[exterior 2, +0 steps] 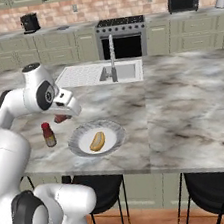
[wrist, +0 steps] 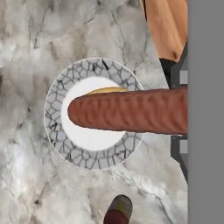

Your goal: Move the hot dog bun to the plate on the dining table and place the condiment next to that plate. Then navigate to the fridge and take the sausage and place it on the plate as well.

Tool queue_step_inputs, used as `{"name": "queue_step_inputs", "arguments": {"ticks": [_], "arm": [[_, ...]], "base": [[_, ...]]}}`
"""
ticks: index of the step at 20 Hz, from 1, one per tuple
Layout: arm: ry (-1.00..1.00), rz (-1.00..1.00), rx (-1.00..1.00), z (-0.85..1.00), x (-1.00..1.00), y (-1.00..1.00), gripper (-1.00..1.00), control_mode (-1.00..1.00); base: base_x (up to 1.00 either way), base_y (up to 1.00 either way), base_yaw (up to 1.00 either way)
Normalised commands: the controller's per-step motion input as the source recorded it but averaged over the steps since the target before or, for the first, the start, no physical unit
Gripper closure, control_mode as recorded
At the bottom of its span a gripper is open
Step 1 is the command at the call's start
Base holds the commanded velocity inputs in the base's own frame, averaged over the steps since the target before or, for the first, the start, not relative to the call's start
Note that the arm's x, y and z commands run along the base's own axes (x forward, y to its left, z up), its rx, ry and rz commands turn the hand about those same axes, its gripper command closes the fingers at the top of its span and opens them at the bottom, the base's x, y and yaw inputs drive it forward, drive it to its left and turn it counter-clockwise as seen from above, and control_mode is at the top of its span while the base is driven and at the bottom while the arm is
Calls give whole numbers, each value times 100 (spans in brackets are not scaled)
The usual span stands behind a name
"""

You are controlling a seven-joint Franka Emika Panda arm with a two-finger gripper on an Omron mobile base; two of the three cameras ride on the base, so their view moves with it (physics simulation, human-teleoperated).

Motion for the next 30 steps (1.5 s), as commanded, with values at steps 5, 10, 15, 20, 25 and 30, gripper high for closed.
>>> {"name": "queue_step_inputs", "arguments": {"ticks": [5, 10, 15, 20, 25, 30], "arm": [[6, 0, 0, -46, 15, -3, 100, -100], [13, 0, 0, -55, 14, 0, 100, -100], [9, 0, 2, -44, 25, -5, 100, -100], [6, 0, 5, -36, 47, -9, 100, -100], [1, 0, 1, -38, 28, 0, 100, -100], [0, 0, 0, -37, 23, 0, 100, -100]], "base": [[0, 0, 0], [0, 0, 0], [0, 0, 0], [0, 0, 0], [0, 0, 0], [0, 0, 0]]}}
